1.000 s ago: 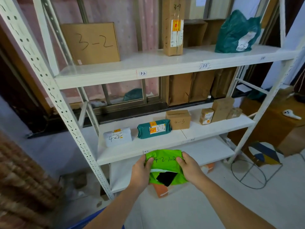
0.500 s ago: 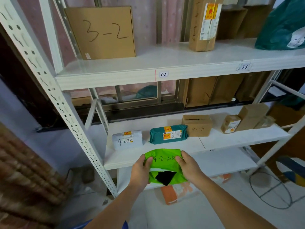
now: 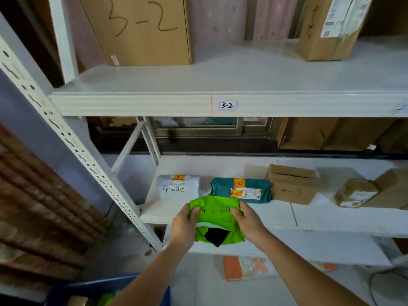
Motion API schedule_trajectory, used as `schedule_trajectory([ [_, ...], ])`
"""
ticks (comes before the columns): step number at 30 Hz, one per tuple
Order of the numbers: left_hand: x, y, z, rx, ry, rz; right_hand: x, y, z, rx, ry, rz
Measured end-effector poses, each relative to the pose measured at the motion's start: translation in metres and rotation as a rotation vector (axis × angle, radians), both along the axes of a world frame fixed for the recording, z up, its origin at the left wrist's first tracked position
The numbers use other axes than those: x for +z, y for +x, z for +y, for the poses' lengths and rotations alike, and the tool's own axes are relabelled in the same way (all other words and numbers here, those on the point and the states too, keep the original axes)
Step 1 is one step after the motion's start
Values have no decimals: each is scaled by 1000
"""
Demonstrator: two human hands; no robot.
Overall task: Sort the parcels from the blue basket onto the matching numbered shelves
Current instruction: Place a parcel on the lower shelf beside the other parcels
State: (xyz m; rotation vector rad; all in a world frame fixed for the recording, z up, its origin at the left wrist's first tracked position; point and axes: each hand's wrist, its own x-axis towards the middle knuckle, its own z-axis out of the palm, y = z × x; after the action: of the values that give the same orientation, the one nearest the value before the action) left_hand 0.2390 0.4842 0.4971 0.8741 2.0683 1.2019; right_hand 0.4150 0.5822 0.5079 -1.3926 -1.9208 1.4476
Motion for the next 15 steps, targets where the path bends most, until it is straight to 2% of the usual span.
schedule_trajectory([
  [6,-36,-6,11,47,-42,-77,-31,-8,13,42,-56,-106],
  [15,-77,-16,30,-15,-155,-112,-62,-1,20,-79,-242,-53],
])
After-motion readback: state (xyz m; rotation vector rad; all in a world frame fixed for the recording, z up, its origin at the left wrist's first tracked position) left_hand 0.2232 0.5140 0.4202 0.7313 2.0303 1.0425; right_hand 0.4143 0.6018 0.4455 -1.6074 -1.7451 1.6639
